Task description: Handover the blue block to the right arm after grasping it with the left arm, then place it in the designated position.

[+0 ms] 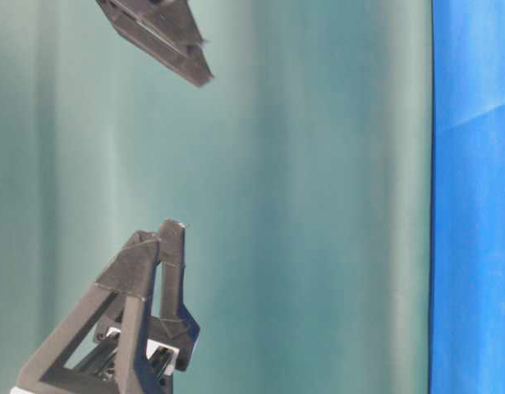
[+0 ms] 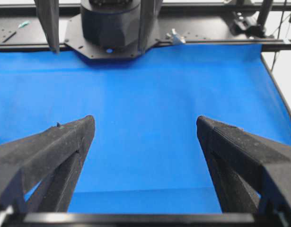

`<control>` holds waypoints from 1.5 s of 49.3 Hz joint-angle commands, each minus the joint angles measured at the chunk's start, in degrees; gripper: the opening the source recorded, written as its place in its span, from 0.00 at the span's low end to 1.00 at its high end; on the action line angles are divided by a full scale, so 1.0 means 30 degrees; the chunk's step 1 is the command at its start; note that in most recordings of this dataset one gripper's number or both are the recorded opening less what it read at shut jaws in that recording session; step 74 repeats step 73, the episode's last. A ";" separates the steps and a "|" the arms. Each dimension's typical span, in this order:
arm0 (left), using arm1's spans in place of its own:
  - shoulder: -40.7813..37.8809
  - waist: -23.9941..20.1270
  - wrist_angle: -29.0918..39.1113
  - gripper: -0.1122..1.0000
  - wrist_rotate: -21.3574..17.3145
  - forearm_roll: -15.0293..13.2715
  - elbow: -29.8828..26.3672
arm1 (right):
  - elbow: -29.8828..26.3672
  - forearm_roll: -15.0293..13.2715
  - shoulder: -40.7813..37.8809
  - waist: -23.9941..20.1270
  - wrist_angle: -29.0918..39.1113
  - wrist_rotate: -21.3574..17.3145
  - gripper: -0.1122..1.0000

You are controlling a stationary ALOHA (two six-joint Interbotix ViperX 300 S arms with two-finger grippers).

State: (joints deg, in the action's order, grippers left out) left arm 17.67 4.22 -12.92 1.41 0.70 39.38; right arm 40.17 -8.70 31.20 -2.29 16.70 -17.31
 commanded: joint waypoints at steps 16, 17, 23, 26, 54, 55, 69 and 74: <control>0.0293 0.0029 -0.0146 0.93 0.0029 0.0029 -0.0352 | -0.0117 -0.0352 0.0088 -0.0029 -0.0762 -0.0059 0.92; 0.0293 0.0059 -0.0176 0.93 0.0029 0.0029 -0.0352 | -0.0117 -0.0352 0.0088 0.0000 -0.0938 -0.0059 0.92; 0.0322 0.0059 -0.0146 0.93 0.0029 0.0029 -0.0322 | 0.0176 -0.0645 0.0293 0.0000 -0.2285 -0.0059 0.92; 0.0293 0.0059 -0.0176 0.93 0.0029 0.0029 -0.0352 | 0.0439 -0.0938 0.0439 0.0029 -0.3223 -0.0059 0.92; 0.0439 0.0059 -0.0176 0.93 0.0059 0.0029 -0.0264 | 0.2666 -0.1406 0.0000 0.0498 -0.9141 -0.0059 0.92; 0.0439 0.0029 -0.0176 0.93 0.0059 0.0029 -0.0264 | 0.2666 -0.1377 -0.0029 0.0498 -0.9141 -0.0088 0.92; 0.0439 0.0029 -0.0146 0.93 0.0059 0.0029 -0.0293 | 0.2666 -0.1377 0.0000 0.0498 -0.8994 -0.0088 0.92; 0.0439 0.0029 -0.0146 0.93 0.0059 0.0029 -0.0293 | 0.2666 -0.1406 0.0000 0.0498 -0.8936 -0.0088 0.92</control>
